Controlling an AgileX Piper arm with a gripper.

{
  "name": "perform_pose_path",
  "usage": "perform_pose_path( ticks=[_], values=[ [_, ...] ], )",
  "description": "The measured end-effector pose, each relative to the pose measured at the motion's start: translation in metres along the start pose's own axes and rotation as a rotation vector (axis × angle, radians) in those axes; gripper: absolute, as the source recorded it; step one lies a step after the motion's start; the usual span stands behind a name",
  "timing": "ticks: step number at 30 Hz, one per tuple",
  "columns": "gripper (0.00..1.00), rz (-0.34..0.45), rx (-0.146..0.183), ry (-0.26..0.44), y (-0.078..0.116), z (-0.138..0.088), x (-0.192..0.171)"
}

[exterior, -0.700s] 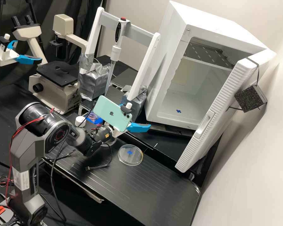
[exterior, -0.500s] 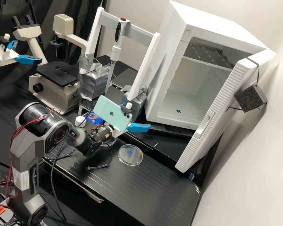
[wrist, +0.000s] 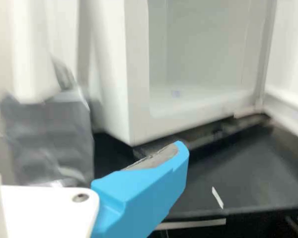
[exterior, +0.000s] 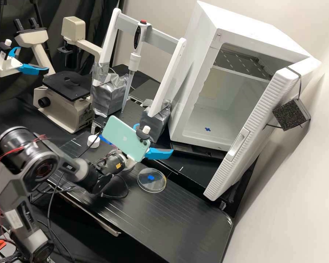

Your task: Use the pipette

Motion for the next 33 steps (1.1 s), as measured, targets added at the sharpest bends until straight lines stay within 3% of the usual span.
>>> perform_pose_path(
  ticks=[4,8,11,15,21,24,27,33],
  values=[
    [1.0,0.037,0.006,0.109,0.009,-0.026,-0.017],
    [1.0,0.032,-0.025,0.249,0.007,-0.061,-0.031],
    [1.0,0.01,-0.045,0.292,0.003,-0.08,-0.035],
    [1.0,-0.009,-0.077,0.309,-0.001,-0.101,-0.034],
    [1.0,-0.019,-0.092,0.326,0.0,-0.138,-0.022],
    [1.0,-0.022,-0.114,0.331,0.0,-0.156,-0.015],
    [1.0,-0.032,-0.115,0.323,0.001,-0.169,-0.008],
    [1.0,-0.04,-0.148,0.323,0.0,-0.196,0.011]
  ],
)
